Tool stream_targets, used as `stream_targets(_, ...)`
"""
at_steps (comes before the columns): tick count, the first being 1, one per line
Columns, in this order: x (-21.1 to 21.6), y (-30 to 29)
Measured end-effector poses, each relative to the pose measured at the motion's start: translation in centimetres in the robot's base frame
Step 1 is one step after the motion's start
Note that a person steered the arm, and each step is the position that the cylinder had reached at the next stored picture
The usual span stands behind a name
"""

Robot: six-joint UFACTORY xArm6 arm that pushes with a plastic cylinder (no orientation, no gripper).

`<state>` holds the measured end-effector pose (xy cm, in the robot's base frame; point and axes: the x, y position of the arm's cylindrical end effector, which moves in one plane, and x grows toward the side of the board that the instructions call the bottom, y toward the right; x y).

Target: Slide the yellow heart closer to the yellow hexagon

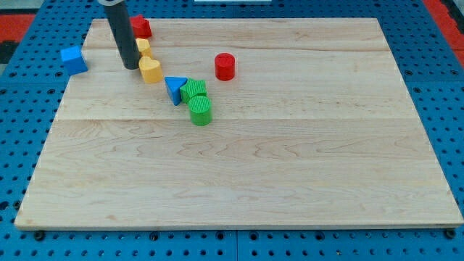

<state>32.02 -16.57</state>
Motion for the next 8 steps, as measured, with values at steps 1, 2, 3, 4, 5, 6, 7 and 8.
stream_targets(1,-1.9,3.0)
stream_targets(2,-3.3,3.2)
stream_targets(3,-5.0,3.2)
stream_targets(4,-3.9,6.9)
stream_targets(5,-0.4,10.4)
stream_targets(6,3.7,8.9)
stream_targets(7,3.9,4.8)
stream_targets(8,3.9,2.5)
